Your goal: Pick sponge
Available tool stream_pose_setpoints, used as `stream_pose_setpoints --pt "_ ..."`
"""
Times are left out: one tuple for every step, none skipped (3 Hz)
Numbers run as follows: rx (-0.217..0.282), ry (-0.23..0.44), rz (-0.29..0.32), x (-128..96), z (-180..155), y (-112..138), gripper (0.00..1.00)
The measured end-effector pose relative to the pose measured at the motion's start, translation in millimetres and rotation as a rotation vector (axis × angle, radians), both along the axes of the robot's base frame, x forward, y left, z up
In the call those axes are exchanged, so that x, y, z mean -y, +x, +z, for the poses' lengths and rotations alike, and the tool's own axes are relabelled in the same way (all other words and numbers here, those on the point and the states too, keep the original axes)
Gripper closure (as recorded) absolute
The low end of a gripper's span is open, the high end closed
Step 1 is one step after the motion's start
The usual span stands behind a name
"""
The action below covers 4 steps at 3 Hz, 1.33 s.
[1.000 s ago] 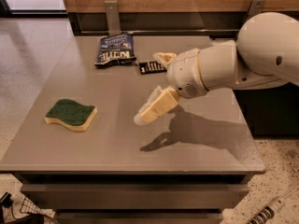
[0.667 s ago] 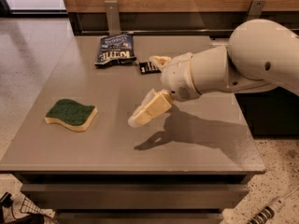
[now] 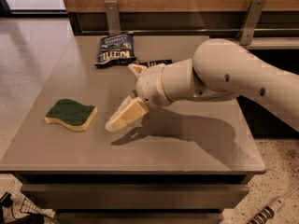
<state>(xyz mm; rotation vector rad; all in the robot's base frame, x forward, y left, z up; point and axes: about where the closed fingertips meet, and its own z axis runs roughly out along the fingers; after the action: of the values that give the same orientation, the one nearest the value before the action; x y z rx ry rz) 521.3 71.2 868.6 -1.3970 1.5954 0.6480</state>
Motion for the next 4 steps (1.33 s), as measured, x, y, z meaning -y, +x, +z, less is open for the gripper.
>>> stream_pose_setpoints --pt "-0.013 0.030 0.023 -27 -13 3 0.00" --pt "-0.032 0.061 0.030 -59 -32 1 0.00" --pt "-0.044 0.108 0.041 -78 -45 0 0.00" --pt "-0.061 0.146 0.052 -99 -56 -8 0.00"
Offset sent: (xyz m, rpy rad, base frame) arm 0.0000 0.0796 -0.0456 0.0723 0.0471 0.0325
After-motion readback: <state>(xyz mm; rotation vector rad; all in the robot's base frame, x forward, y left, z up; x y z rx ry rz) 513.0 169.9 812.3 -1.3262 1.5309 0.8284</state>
